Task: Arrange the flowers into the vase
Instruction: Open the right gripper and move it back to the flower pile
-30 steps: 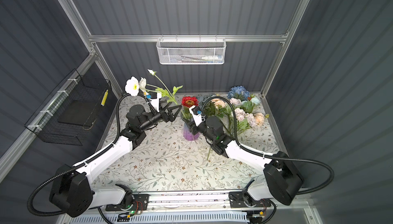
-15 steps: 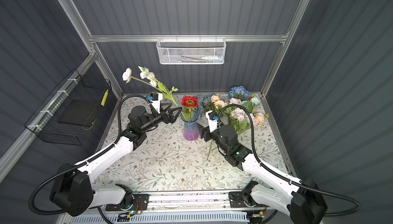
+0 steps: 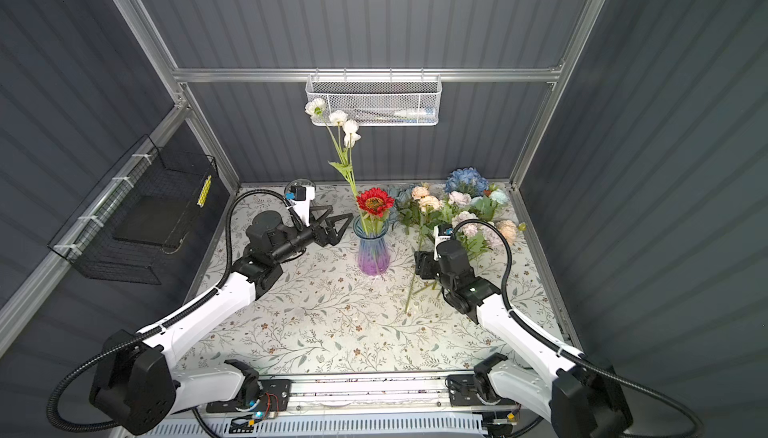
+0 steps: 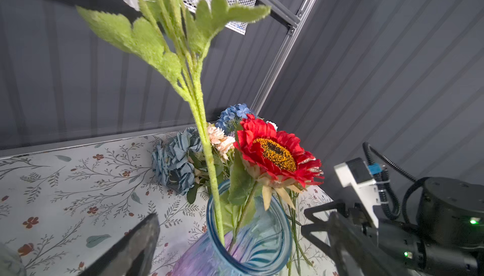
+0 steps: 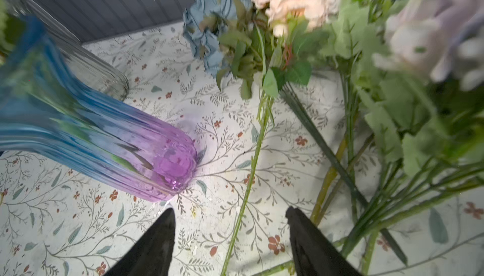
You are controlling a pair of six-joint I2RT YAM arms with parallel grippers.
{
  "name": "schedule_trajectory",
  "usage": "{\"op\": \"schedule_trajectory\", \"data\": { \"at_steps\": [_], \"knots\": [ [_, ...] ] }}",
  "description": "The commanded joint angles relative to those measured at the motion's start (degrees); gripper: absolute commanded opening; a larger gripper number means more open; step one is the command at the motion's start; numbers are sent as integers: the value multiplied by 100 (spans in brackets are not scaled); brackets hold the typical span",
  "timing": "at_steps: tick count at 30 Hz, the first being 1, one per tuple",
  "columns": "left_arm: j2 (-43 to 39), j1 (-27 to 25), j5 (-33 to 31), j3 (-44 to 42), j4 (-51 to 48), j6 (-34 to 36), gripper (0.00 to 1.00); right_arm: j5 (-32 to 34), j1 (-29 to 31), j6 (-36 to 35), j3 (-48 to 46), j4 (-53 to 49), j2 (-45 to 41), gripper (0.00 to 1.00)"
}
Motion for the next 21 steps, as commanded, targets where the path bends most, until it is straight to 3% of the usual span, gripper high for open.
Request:
{"op": "schedule_trajectory", "data": {
  "at_steps": [1,16,21],
  "knots": [
    [-220,-48,-188,-131,-145,106,99,-233,-61,429,120,-101,494,67],
    [-385,-49,-489,-429,-152,-77,99,-686,-389,985,910,661,2569,54],
    [-376,-49,-497,-465,-146,-97,99,-844,-504,1167,986,1076,2968,44]
  ]
}}
